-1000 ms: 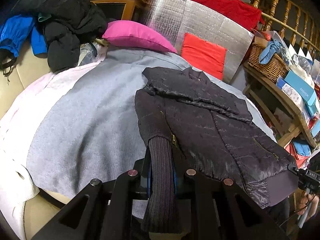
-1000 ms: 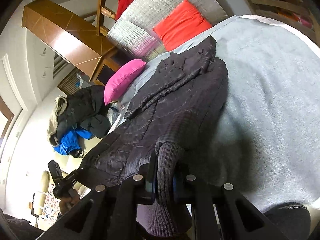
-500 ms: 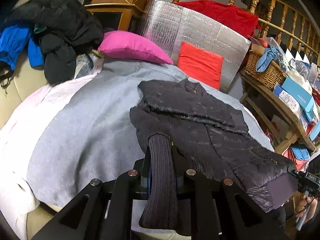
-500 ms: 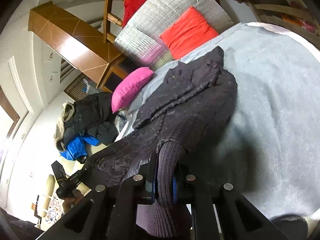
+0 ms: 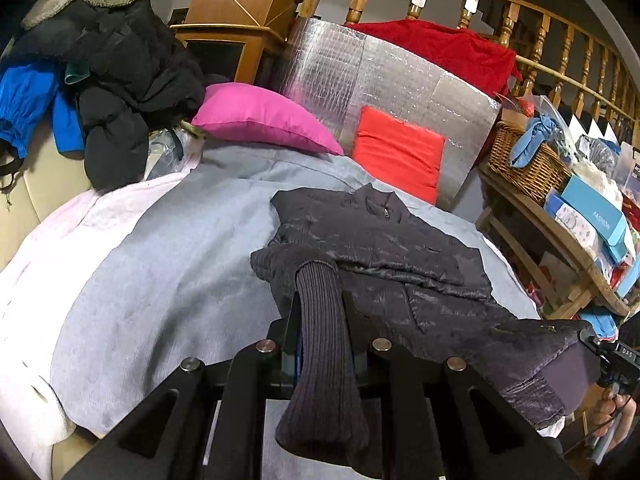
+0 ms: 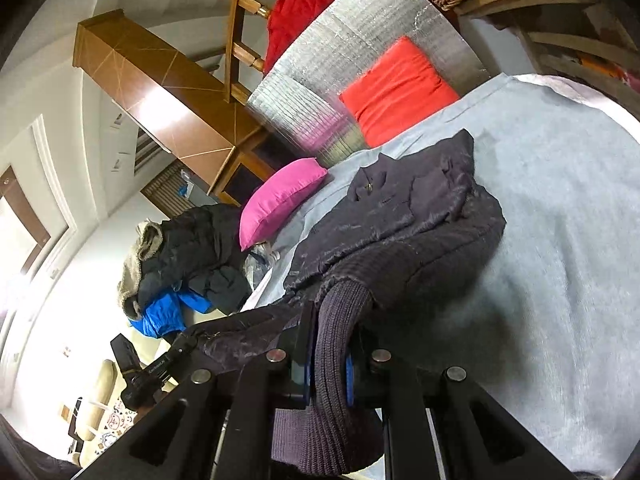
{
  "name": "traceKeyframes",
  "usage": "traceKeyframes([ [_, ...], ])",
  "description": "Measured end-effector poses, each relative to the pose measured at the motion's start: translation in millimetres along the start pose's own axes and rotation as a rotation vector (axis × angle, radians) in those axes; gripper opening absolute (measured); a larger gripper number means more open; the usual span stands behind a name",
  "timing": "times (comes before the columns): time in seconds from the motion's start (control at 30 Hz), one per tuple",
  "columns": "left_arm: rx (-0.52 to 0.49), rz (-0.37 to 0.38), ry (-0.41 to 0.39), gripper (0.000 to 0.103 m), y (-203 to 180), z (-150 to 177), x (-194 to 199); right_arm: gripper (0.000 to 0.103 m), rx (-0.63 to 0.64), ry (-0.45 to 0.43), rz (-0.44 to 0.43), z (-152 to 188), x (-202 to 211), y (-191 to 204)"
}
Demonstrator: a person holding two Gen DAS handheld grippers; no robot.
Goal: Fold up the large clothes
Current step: 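Lift the held hem with both grippers and fold it toward the collar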
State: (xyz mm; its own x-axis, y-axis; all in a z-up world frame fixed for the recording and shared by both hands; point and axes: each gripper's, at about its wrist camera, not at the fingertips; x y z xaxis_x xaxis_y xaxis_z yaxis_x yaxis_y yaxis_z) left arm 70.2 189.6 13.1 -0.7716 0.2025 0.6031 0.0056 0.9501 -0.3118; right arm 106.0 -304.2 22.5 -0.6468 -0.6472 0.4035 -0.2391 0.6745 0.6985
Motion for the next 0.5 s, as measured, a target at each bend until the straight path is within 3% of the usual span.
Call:
traceKeyframes([
  [0.5, -0.011, -0.055, -0.025, 0.016, -14, -30, -6, 0.012, 0.053, -0.02, 0.015, -37, -11, 19],
])
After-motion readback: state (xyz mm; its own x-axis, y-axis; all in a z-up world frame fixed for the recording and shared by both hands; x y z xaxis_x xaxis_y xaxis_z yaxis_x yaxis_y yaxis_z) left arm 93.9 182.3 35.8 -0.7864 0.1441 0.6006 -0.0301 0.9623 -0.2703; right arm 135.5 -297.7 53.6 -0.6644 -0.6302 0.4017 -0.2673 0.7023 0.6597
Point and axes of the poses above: each gripper's, at about its wrist camera, not at the fingertips, and x roughly against the way its jaws point, y to its left, z to its underside, and after that the axes turned 5 degrees about y, right-handed
